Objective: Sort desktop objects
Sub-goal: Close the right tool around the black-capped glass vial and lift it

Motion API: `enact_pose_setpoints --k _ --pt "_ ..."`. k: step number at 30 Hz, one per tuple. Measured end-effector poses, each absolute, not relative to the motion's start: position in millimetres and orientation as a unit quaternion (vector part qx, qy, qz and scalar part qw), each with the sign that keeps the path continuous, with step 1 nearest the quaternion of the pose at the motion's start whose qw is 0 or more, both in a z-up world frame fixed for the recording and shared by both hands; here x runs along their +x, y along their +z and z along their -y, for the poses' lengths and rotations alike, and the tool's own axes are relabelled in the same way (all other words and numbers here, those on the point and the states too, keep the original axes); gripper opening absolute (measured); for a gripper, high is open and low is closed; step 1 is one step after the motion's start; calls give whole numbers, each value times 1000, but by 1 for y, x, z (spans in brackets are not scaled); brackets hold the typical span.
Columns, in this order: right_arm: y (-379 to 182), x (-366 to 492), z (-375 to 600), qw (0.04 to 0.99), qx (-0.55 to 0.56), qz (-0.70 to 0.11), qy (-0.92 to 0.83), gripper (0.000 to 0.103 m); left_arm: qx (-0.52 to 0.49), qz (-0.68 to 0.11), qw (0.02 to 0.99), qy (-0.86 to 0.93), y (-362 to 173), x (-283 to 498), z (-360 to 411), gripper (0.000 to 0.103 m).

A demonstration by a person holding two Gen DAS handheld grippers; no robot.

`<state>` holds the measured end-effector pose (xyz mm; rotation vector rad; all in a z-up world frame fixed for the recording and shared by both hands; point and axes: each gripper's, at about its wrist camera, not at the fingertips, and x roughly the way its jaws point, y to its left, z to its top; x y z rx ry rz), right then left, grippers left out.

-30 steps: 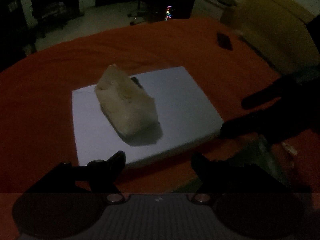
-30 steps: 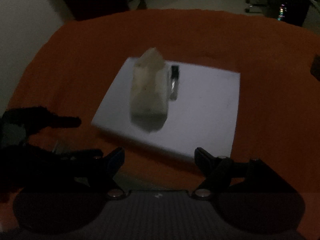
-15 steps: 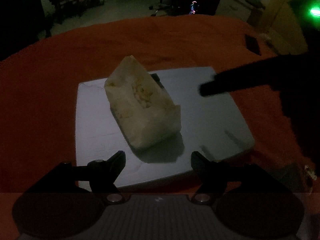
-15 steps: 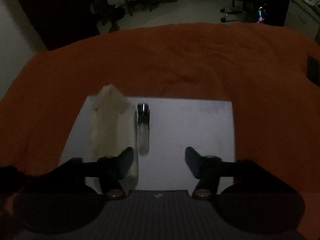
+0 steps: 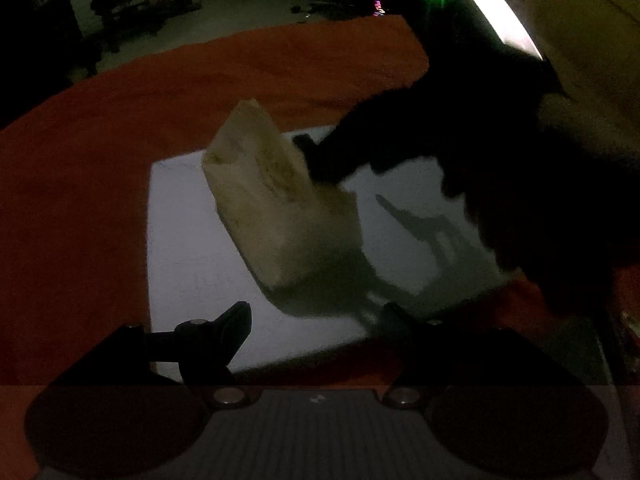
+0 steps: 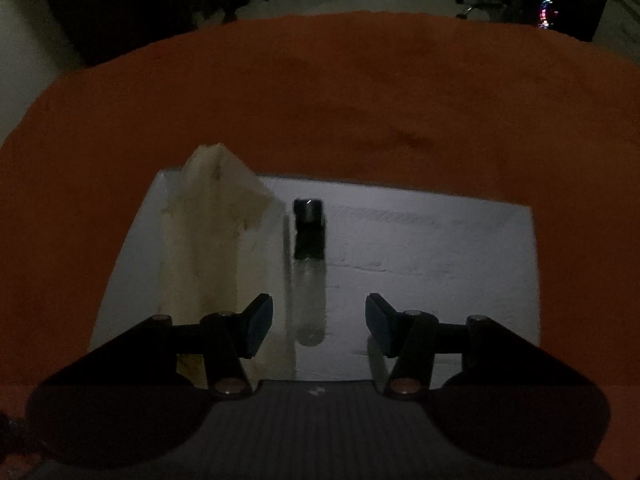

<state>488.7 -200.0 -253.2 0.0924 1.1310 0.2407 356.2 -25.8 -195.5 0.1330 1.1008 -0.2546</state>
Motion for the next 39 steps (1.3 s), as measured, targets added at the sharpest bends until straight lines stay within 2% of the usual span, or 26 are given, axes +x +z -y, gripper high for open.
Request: enact_pose_setpoints --k 7,9,11,15,16,31,39 --pt "-266 494 192 840 37 -533 97 56 58 -533 839 -91 -208 381 16 69" --pt "-270 494 191 839 40 -534 96 53 59 -536 838 -85 -212 383 13 69" --pt "-275 495 189 836 44 -538 98 41 64 -538 837 -80 -214 384 11 69" --pt "-279 495 187 837 47 -537 93 32 66 -540 836 -76 -216 386 8 69" --pt "-278 493 186 838 47 -536 93 21 66 -541 835 -75 -217 386 7 69" --pt "-243 449 214 840 52 -528 109 21 82 -538 836 -78 -219 381 9 69" --pt "-219 413 228 836 53 -526 145 21 75 -527 841 -98 -202 370 17 69"
